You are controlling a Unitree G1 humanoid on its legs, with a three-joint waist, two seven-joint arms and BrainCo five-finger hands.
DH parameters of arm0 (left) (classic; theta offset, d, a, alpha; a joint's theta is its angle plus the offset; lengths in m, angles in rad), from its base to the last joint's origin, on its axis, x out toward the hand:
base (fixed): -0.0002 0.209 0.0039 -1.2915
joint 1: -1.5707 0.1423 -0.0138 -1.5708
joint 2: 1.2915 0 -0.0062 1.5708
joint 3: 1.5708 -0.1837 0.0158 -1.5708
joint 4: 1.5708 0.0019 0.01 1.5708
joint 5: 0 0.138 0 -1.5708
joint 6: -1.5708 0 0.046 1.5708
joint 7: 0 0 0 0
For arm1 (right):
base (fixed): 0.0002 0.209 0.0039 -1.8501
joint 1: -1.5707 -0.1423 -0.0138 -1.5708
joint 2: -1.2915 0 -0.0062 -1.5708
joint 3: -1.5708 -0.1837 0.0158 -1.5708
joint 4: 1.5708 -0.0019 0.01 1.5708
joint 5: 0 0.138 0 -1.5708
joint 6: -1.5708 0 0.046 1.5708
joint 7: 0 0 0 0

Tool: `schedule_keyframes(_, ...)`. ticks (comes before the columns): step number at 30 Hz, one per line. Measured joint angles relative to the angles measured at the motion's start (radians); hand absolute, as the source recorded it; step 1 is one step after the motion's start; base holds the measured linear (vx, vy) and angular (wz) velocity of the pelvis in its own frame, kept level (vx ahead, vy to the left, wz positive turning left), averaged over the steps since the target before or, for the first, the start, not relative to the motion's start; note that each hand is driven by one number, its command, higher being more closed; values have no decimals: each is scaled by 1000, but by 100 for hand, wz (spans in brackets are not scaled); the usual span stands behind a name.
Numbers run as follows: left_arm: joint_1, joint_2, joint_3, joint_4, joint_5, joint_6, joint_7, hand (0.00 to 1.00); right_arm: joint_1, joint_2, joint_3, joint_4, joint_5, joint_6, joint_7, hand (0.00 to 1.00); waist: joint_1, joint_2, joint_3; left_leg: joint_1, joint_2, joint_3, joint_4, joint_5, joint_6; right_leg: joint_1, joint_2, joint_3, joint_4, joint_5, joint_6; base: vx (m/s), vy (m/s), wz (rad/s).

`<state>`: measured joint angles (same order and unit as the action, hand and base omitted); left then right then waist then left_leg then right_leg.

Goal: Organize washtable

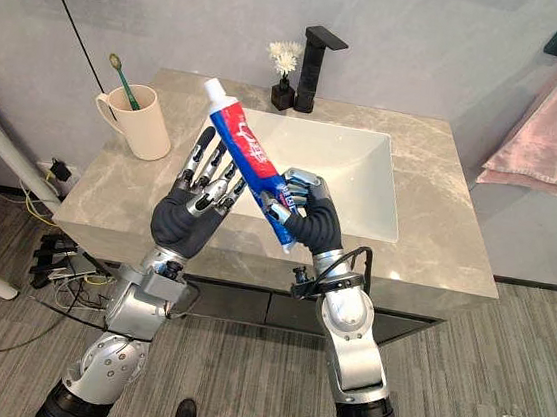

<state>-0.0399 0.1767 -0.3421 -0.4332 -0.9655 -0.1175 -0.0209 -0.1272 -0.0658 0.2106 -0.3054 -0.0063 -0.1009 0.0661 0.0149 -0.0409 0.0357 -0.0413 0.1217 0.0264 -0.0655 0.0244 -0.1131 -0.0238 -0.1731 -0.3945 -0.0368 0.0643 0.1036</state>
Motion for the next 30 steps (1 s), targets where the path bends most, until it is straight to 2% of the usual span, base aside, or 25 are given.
schedule_keyframes(14, 0, 0, -1, 19, 24, 4, -2, 0, 0, -1, 46, 0, 14, 4, 50, 100, 0, 0, 0, 2, 0, -1, -4, 0, 0, 0, 0, -1, 0, 0, 0, 0, 0, 0)
schedule_keyframes(24, 0, 1, -10, 42, 24, 6, -25, 0, 12, -6, 84, 8, 45, 32, 110, 100, -1, 0, 0, 2, 0, -1, -5, 0, 0, 1, -1, -3, 0, 0, 0, 0, 0, 0)
schedule_keyframes(30, 0, 4, -12, 54, 24, 25, -40, 0, 50, -18, 121, 13, 55, 32, 132, 100, -2, 0, -1, 3, -1, -1, -5, 1, 0, 1, -1, -3, 0, 0, 0, 0, 0, 0)
